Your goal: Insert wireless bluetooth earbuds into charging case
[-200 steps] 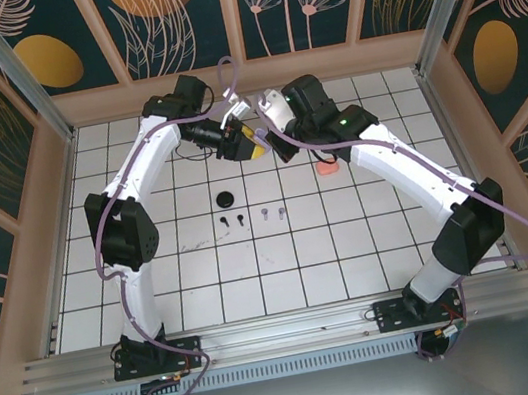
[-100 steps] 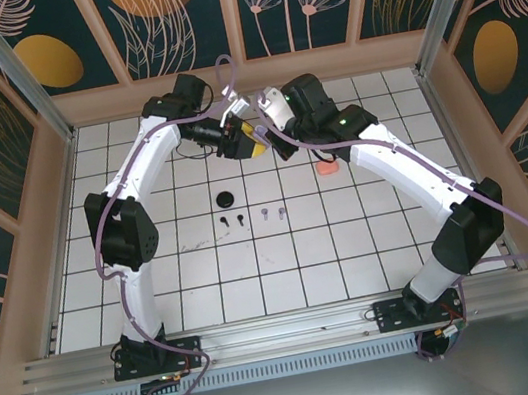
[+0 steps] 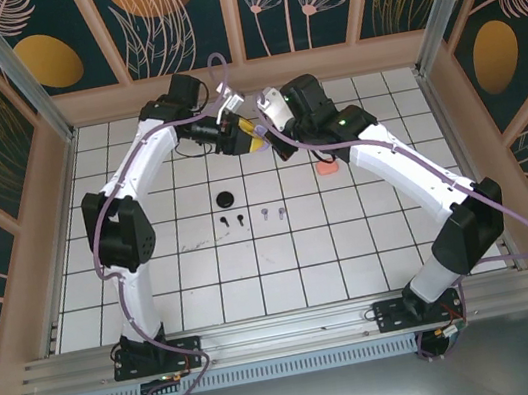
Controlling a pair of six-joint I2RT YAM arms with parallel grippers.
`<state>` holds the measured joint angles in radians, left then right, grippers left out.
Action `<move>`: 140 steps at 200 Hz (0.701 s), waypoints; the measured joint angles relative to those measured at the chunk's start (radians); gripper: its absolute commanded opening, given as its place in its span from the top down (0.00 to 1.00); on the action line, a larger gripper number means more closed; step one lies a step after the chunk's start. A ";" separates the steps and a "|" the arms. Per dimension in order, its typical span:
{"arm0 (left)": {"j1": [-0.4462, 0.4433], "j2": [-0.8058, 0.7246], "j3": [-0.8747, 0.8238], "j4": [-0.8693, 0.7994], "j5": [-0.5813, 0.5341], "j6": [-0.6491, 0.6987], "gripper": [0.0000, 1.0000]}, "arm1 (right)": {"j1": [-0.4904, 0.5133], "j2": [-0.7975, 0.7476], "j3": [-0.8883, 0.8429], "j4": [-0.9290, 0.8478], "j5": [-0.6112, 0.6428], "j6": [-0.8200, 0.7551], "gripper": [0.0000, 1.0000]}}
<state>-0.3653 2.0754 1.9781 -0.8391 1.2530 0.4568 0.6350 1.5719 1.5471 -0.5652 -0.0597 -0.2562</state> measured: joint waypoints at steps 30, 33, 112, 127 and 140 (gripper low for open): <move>0.002 -0.020 -0.024 0.050 -0.001 -0.026 0.52 | 0.001 0.000 0.000 0.004 0.000 0.000 1.00; 0.002 -0.020 -0.027 0.052 0.000 -0.026 0.52 | 0.001 0.000 0.000 0.004 0.000 0.000 1.00; 0.006 -0.054 -0.097 0.089 0.007 -0.034 0.41 | 0.001 0.000 0.000 0.004 0.000 0.000 1.00; 0.005 -0.056 -0.100 0.090 0.007 -0.034 0.43 | -0.001 0.000 0.000 0.004 -0.001 0.001 1.00; 0.005 -0.056 -0.101 0.094 0.008 -0.034 0.45 | -0.001 0.000 0.000 0.004 -0.001 0.001 1.00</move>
<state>-0.3599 2.0193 1.8771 -0.7452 1.2610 0.4225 0.6338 1.5719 1.5467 -0.5613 -0.0608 -0.2554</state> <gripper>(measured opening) 0.565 0.057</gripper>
